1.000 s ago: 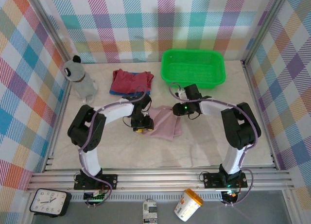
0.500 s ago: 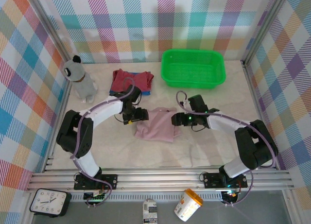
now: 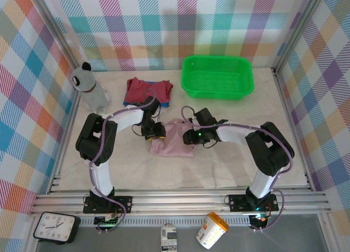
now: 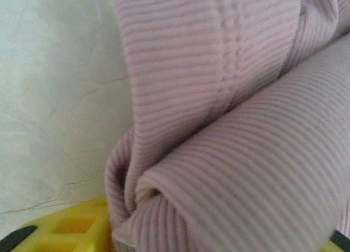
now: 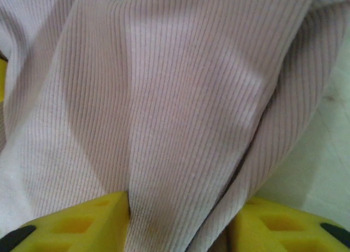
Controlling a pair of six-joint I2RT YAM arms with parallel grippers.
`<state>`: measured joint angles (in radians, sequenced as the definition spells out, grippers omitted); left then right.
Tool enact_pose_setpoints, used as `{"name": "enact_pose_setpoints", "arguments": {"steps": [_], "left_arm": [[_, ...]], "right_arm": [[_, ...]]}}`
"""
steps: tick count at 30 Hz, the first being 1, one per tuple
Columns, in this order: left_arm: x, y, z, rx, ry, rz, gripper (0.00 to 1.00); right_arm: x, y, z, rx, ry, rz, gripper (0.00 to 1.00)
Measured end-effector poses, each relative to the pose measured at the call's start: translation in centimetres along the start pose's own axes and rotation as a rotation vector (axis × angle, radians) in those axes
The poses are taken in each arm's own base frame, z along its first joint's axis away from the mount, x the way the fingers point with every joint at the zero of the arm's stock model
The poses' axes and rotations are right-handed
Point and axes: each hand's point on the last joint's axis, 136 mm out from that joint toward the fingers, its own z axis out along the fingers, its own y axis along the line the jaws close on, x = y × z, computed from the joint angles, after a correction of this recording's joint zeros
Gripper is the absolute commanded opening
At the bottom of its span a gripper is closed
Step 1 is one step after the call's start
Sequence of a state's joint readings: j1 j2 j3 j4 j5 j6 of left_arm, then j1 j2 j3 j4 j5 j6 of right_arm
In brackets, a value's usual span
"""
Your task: Fold and stack the tank tops
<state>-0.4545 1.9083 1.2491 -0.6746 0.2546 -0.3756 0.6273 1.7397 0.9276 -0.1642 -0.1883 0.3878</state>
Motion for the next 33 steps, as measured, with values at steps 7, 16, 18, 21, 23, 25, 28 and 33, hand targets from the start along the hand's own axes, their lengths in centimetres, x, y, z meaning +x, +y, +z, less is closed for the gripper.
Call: {"name": "enact_pose_setpoints", "arguments": {"steps": [7, 16, 18, 21, 23, 25, 28, 33], "left_arm": [[-0.2, -1.0, 0.3, 0.030, 0.012, 0.028, 0.06], [-1.7, -1.3, -2.9, 0.008, 0.002, 0.051, 0.00], [-2.9, -1.5, -4.9, 0.008, -0.033, 0.063, 0.01], [-5.2, -1.9, -8.9, 0.021, -0.116, 0.079, 0.01], [-6.8, -1.7, -11.5, 0.025, -0.173, 0.082, 0.01], [-8.7, -1.2, -14.0, 0.024, -0.233, 0.083, 0.00], [-11.5, -0.1, -17.4, 0.023, -0.315, 0.075, 0.01], [-17.1, 2.3, -19.8, 0.013, -0.408, 0.067, 0.03]], "right_arm": [[-0.3, 0.6, 0.9, 0.030, 0.025, -0.051, 0.06], [-2.5, 1.9, -1.6, -0.014, -0.066, -0.070, 0.00], [-4.1, 2.8, -3.0, -0.047, -0.122, -0.076, 0.00], [-7.6, 4.6, -5.0, -0.098, -0.211, -0.095, 0.00], [-10.1, 5.9, -6.3, -0.134, -0.270, -0.113, 0.00], [-12.9, 7.5, -7.5, -0.167, -0.330, -0.142, 0.00], [-17.2, 9.3, -8.4, -0.203, -0.407, -0.185, 0.00], [-22.7, 10.6, -6.8, -0.235, -0.456, -0.222, 0.00]]}}
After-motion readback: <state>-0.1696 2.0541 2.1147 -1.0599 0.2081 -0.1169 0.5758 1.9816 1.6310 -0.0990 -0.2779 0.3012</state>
